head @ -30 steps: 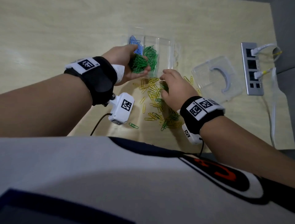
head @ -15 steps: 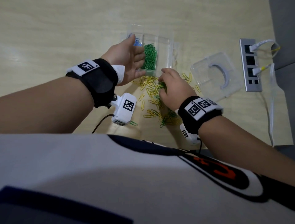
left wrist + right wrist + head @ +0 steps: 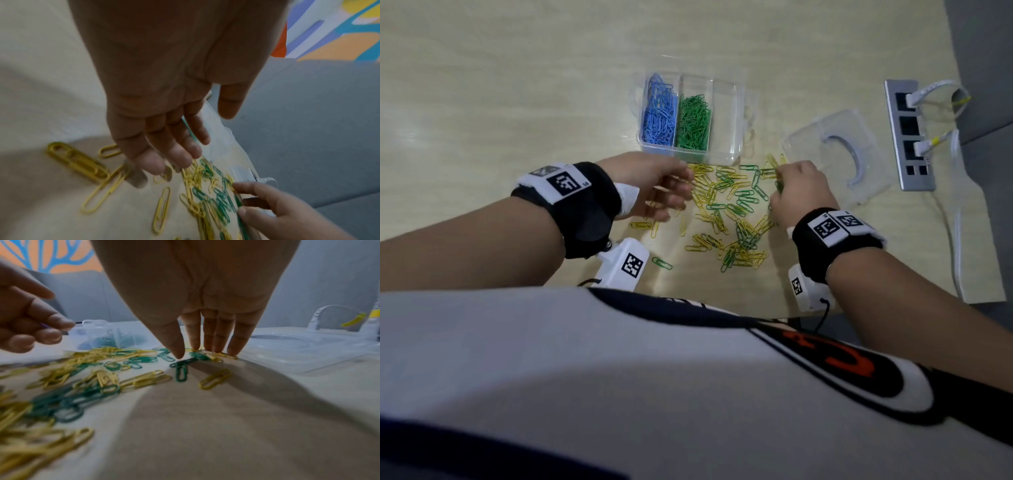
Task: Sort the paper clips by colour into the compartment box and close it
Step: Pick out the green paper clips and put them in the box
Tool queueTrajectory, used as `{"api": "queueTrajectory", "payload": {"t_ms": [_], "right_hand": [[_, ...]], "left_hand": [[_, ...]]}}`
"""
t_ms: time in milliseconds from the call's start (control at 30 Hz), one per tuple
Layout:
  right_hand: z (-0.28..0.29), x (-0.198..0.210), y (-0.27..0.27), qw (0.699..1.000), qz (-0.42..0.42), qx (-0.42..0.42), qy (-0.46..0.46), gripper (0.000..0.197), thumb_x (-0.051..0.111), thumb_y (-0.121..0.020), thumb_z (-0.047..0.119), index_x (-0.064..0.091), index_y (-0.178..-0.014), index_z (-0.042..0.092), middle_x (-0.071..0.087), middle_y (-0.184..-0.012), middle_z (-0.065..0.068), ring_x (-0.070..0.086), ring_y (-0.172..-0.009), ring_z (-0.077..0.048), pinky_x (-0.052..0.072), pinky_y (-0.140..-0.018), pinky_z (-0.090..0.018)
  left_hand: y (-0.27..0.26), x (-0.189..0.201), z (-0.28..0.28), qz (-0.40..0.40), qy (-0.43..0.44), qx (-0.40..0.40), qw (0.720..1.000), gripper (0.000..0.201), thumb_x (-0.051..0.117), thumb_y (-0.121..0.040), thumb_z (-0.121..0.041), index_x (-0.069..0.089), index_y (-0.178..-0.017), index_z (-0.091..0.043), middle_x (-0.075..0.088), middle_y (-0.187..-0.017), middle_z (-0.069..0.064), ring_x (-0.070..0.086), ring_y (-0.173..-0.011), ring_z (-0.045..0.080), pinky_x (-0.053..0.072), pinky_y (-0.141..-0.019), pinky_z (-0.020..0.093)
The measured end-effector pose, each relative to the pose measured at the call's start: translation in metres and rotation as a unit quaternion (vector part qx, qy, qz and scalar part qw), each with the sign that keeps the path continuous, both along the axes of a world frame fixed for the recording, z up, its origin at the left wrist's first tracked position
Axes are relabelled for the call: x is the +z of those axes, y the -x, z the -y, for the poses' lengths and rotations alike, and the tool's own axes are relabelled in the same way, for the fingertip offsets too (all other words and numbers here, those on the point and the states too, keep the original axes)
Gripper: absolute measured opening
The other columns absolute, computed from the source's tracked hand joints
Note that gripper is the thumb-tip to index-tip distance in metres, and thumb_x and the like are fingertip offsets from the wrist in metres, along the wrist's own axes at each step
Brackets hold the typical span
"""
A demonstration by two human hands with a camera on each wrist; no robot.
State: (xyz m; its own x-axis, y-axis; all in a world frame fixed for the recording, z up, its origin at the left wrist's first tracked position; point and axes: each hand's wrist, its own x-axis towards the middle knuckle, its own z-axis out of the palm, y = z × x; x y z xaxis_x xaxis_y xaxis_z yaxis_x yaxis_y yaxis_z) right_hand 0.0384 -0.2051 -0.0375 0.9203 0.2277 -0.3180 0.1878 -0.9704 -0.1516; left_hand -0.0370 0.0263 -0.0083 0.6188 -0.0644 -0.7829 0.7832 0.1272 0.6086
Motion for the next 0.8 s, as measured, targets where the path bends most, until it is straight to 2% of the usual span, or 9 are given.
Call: {"api": "queueTrajectory", "payload": {"t_ms": [200, 300, 400, 533, 633, 733, 800], "right_hand": [[0.003, -0.001, 0.005, 0.998, 0.046, 0.024, 0.021, 0.032, 0.048, -0.088, 0.007, 0.056, -0.119, 0.010, 0.048, -0.121, -0.013, 0.046, -0.109, -0.032, 0.045, -0.087, -0.043], [-0.001, 0.004, 0.003, 0.998, 0.033, 0.045, -0.003, 0.023, 0.052, -0.092, 0.023, 0.060, -0.111, 0.012, 0.054, -0.113, -0.011, 0.052, -0.102, -0.029, 0.046, -0.084, -0.040], [-0.007, 0.006, 0.003, 0.998, -0.010, 0.060, 0.008, 0.030, 0.056, -0.090, 0.035, 0.062, -0.111, 0.014, 0.057, -0.112, -0.009, 0.056, -0.101, -0.028, 0.047, -0.085, -0.038], [-0.015, 0.005, 0.003, 0.996, -0.001, 0.074, 0.048, 0.022, 0.050, -0.092, 0.026, 0.063, -0.105, 0.013, 0.059, -0.108, -0.010, 0.058, -0.094, -0.030, 0.048, -0.081, -0.039], [-0.019, 0.007, 0.003, 0.996, -0.012, 0.068, 0.051, 0.024, 0.047, -0.093, 0.023, 0.060, -0.109, 0.012, 0.057, -0.111, -0.011, 0.058, -0.096, -0.030, 0.048, -0.081, -0.039], [-0.021, 0.007, 0.006, 0.997, -0.033, 0.069, 0.007, 0.031, 0.056, -0.091, 0.029, 0.056, -0.117, 0.013, 0.052, -0.119, -0.010, 0.055, -0.104, -0.029, 0.046, -0.086, -0.038], [-0.023, 0.006, 0.008, 0.996, -0.039, 0.084, 0.012, 0.029, 0.057, -0.091, 0.026, 0.057, -0.116, 0.012, 0.052, -0.120, -0.010, 0.055, -0.104, -0.028, 0.046, -0.085, -0.036]], "left_hand": [[0.008, -0.005, 0.015, -0.025, -0.022, -0.021, 0.999, 0.014, 0.052, -0.093, -0.027, 0.062, -0.095, -0.017, 0.064, -0.085, 0.003, 0.059, -0.071, 0.017, 0.043, -0.068, 0.029], [0.009, -0.005, 0.018, -0.031, -0.031, -0.027, 0.999, 0.015, 0.050, -0.094, -0.028, 0.061, -0.093, -0.018, 0.064, -0.082, 0.002, 0.059, -0.071, 0.016, 0.044, -0.066, 0.029], [0.009, -0.004, 0.021, -0.029, -0.037, -0.033, 0.998, 0.015, 0.050, -0.094, -0.027, 0.061, -0.094, -0.017, 0.064, -0.081, 0.001, 0.058, -0.071, 0.016, 0.045, -0.064, 0.028], [0.007, -0.003, 0.023, -0.025, -0.039, -0.042, 0.998, 0.018, 0.048, -0.095, -0.029, 0.061, -0.099, -0.017, 0.064, -0.081, 0.001, 0.058, -0.070, 0.015, 0.046, -0.063, 0.028], [0.007, -0.004, 0.024, -0.026, -0.038, -0.045, 0.998, 0.018, 0.048, -0.096, -0.029, 0.062, -0.098, -0.016, 0.064, -0.081, 0.001, 0.059, -0.071, 0.016, 0.046, -0.064, 0.028], [0.009, -0.006, 0.023, -0.027, -0.034, -0.047, 0.998, 0.018, 0.048, -0.095, -0.030, 0.062, -0.096, -0.017, 0.064, -0.079, 0.000, 0.059, -0.073, 0.017, 0.046, -0.064, 0.028], [0.010, -0.008, 0.022, -0.028, -0.030, -0.048, 0.998, 0.019, 0.048, -0.096, -0.030, 0.062, -0.094, -0.017, 0.063, -0.079, 0.000, 0.058, -0.074, 0.017, 0.045, -0.065, 0.028]]}}
